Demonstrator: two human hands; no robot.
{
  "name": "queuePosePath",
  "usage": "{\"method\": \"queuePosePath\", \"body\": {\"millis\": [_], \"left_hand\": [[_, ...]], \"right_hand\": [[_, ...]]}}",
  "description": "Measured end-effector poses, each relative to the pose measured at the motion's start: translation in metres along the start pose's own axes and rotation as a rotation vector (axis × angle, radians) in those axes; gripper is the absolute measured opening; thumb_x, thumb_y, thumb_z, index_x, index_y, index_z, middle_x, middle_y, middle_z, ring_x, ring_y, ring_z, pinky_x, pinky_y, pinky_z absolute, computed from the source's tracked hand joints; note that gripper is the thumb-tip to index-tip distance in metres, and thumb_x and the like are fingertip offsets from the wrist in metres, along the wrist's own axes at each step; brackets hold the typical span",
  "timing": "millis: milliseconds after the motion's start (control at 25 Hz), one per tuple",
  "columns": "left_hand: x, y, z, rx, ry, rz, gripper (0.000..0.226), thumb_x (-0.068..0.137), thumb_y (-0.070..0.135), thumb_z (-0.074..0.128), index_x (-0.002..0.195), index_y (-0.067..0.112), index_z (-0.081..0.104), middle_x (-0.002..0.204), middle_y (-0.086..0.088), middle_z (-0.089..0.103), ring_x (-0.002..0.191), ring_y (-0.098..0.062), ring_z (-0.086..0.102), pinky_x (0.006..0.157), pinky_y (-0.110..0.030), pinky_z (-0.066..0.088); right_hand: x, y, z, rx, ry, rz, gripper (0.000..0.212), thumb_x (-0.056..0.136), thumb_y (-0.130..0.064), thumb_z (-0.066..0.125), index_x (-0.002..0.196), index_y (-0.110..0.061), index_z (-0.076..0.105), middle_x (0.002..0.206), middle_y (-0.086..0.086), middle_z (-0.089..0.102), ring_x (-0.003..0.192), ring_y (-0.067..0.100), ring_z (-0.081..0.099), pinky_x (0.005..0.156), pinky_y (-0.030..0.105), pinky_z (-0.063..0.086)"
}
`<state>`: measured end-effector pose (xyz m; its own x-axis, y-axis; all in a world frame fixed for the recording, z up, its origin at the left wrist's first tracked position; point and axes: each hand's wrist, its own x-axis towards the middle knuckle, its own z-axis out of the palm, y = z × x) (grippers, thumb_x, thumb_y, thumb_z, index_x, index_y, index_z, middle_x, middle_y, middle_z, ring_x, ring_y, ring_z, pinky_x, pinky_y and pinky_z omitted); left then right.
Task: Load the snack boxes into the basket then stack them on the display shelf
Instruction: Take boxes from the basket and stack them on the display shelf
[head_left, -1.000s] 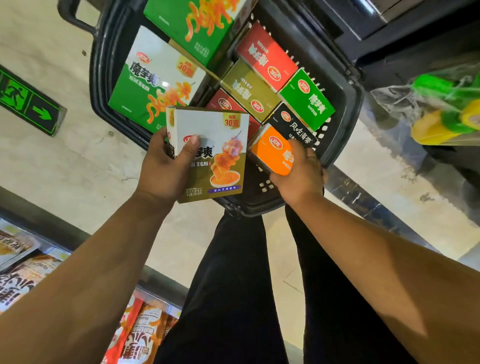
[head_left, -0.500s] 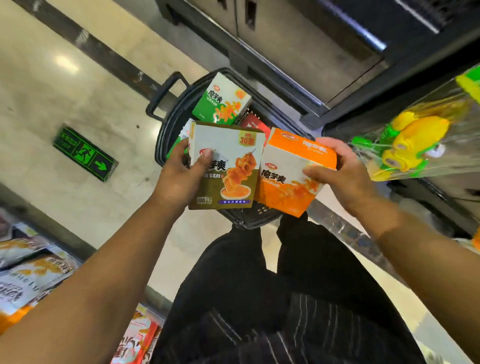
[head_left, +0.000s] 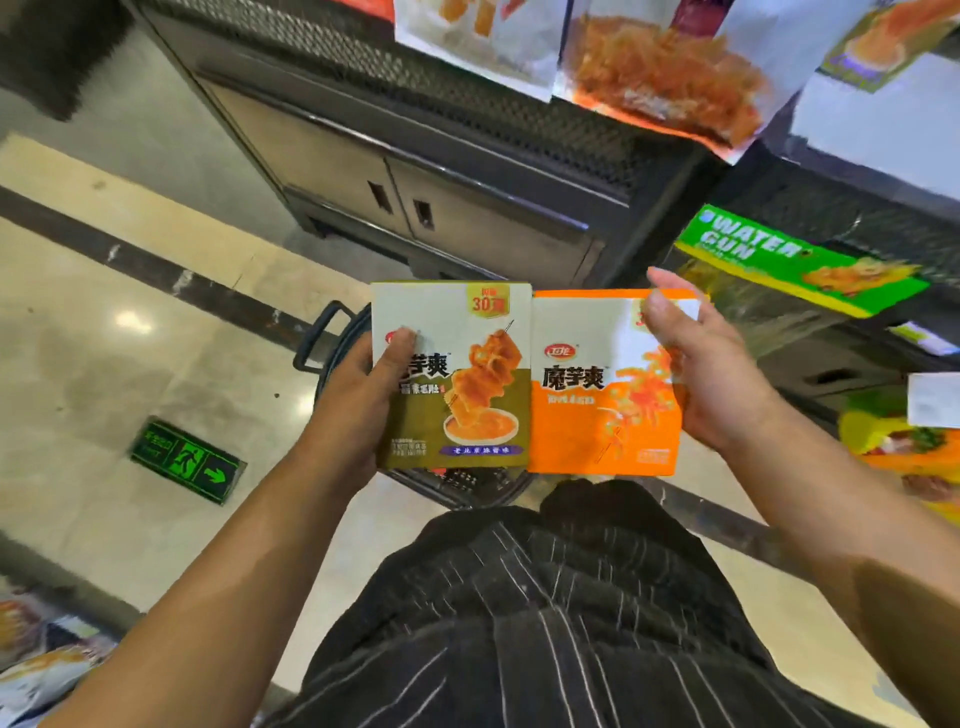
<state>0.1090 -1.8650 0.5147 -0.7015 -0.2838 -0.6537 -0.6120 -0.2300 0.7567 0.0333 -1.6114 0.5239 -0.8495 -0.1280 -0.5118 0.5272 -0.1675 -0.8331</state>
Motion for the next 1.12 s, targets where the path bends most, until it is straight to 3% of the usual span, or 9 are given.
{"method": "queuePosePath", "body": {"millis": [80, 200, 400, 520, 600, 760, 920, 1120], "left_hand": [[-0.012, 0.012, 0.016, -0.001, -0.05, 0.0, 0.044, 0.078, 0.059, 0.058, 0.111, 0.03, 0.061, 0.097, 0.004, 0.077, 0.088, -0.023, 0.074, 0.08, -0.045, 0.059], [-0.034, 0.029, 0.047, 0.013, -0.127, 0.042, 0.025, 0.094, 0.045, 0.055, 0.107, 0.025, 0.063, 0.091, 0.002, 0.077, 0.078, -0.018, 0.075, 0.063, -0.033, 0.061], [-0.077, 0.048, 0.114, 0.033, -0.199, 0.125, 0.026, 0.096, 0.041, 0.054, 0.107, 0.021, 0.067, 0.092, -0.006, 0.077, 0.073, -0.021, 0.073, 0.059, -0.035, 0.059], [-0.102, 0.053, 0.167, 0.023, -0.221, 0.134, 0.028, 0.095, 0.042, 0.054, 0.105, 0.02, 0.068, 0.088, -0.005, 0.076, 0.066, -0.021, 0.072, 0.053, -0.034, 0.057], [-0.116, 0.053, 0.203, 0.025, -0.235, 0.163, 0.029, 0.094, 0.042, 0.055, 0.102, 0.018, 0.07, 0.09, -0.002, 0.077, 0.07, -0.018, 0.073, 0.058, -0.032, 0.057], [-0.141, 0.052, 0.276, 0.037, -0.308, 0.189, 0.043, 0.085, 0.046, 0.058, 0.111, 0.013, 0.069, 0.1, -0.009, 0.076, 0.08, -0.022, 0.074, 0.072, -0.035, 0.057], [-0.156, 0.056, 0.337, 0.049, -0.381, 0.201, 0.052, 0.076, 0.047, 0.062, 0.115, 0.013, 0.068, 0.104, -0.011, 0.075, 0.084, -0.026, 0.074, 0.082, -0.042, 0.057], [-0.161, 0.067, 0.386, 0.078, -0.436, 0.165, 0.057, 0.076, 0.049, 0.063, 0.121, 0.015, 0.066, 0.11, -0.012, 0.073, 0.094, -0.03, 0.072, 0.087, -0.048, 0.056]], "right_hand": [[-0.02, -0.015, -0.016, 0.035, 0.014, -0.03, 0.055, 0.075, -0.033, 0.064, 0.128, -0.032, 0.051, 0.087, -0.001, 0.069, 0.075, 0.016, 0.07, 0.062, 0.033, 0.058], [-0.049, -0.034, -0.044, 0.048, 0.045, -0.07, 0.036, 0.077, -0.036, 0.064, 0.111, -0.028, 0.057, 0.082, 0.0, 0.069, 0.073, 0.019, 0.07, 0.059, 0.034, 0.057], [-0.083, -0.067, -0.109, 0.109, 0.118, -0.11, 0.024, 0.075, -0.039, 0.065, 0.096, -0.029, 0.06, 0.081, 0.001, 0.072, 0.076, 0.022, 0.072, 0.069, 0.039, 0.054], [-0.104, -0.089, -0.159, 0.123, 0.139, -0.125, 0.024, 0.074, -0.043, 0.068, 0.095, -0.033, 0.062, 0.089, 0.005, 0.073, 0.083, 0.029, 0.072, 0.076, 0.051, 0.056], [-0.116, -0.102, -0.194, 0.123, 0.167, -0.141, 0.018, 0.078, -0.044, 0.068, 0.093, -0.035, 0.064, 0.088, 0.006, 0.073, 0.082, 0.03, 0.072, 0.076, 0.053, 0.056], [-0.138, -0.127, -0.267, 0.169, 0.233, -0.157, 0.007, 0.088, -0.037, 0.065, 0.094, -0.033, 0.065, 0.08, 0.003, 0.072, 0.074, 0.024, 0.071, 0.066, 0.042, 0.056], [-0.153, -0.15, -0.317, 0.193, 0.235, -0.188, 0.03, 0.077, -0.028, 0.076, 0.103, -0.025, 0.06, 0.082, 0.009, 0.07, 0.073, 0.029, 0.068, 0.065, 0.045, 0.058], [-0.158, -0.169, -0.362, 0.218, 0.237, -0.187, 0.03, 0.089, -0.019, 0.065, 0.117, -0.022, 0.056, 0.096, 0.014, 0.067, 0.079, 0.03, 0.069, 0.068, 0.045, 0.058]]}}
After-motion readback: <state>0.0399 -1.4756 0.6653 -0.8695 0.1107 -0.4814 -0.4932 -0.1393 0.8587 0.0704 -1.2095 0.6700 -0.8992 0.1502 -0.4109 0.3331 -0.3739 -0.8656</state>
